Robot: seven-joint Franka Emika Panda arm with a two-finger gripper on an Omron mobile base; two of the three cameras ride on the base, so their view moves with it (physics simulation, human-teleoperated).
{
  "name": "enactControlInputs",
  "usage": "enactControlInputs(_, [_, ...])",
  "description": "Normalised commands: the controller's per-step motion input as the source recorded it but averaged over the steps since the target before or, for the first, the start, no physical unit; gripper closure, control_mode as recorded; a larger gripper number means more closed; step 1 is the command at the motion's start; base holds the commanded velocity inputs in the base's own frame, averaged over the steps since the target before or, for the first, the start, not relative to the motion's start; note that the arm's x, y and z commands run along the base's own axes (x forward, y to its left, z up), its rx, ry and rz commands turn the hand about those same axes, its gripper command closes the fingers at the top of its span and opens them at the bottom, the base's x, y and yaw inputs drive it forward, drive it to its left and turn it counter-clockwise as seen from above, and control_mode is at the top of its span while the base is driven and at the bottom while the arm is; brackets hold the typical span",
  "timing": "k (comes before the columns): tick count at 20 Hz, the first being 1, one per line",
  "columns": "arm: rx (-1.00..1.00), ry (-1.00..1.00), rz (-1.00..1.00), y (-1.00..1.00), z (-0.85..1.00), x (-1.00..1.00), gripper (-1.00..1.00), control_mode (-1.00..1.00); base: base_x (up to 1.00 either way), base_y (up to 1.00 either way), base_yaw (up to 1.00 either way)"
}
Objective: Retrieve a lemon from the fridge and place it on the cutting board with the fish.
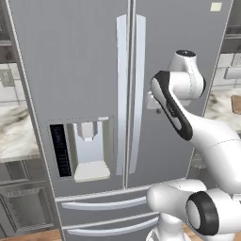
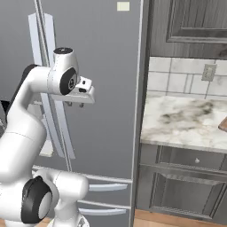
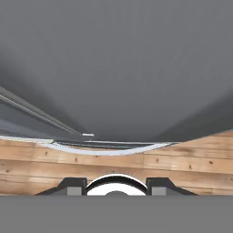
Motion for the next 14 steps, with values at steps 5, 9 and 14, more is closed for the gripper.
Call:
enactControlInputs(5, [0.00,0.00,0.00,0.00,0.00,0.00,-1.00,1.00,-0.10,0.05,0.00])
enactControlInputs(9, [0.00,0.00,0.00,0.00,0.00,0.00,-1.00,1.00,-0.28,0.39,-0.01])
enactControlInputs(14, [0.00,0.00,0.00,0.00,0.00,0.00,-1.00,1.00,-0.26,0.32,-0.04])
